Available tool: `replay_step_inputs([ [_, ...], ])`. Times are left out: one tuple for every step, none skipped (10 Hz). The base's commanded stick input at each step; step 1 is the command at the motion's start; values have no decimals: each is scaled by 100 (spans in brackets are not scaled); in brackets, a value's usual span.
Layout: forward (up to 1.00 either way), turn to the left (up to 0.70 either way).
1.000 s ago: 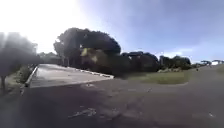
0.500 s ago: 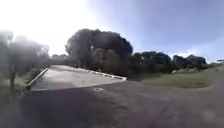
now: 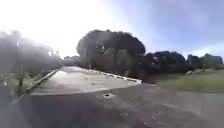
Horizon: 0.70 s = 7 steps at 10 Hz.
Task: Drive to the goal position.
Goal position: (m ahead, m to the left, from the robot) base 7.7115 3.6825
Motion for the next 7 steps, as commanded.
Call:
replay_step_inputs([
  [100,27],
  [100,0],
  [100,0],
  [100,0],
  [100,0],
  [100,0],
  [100,0],
])
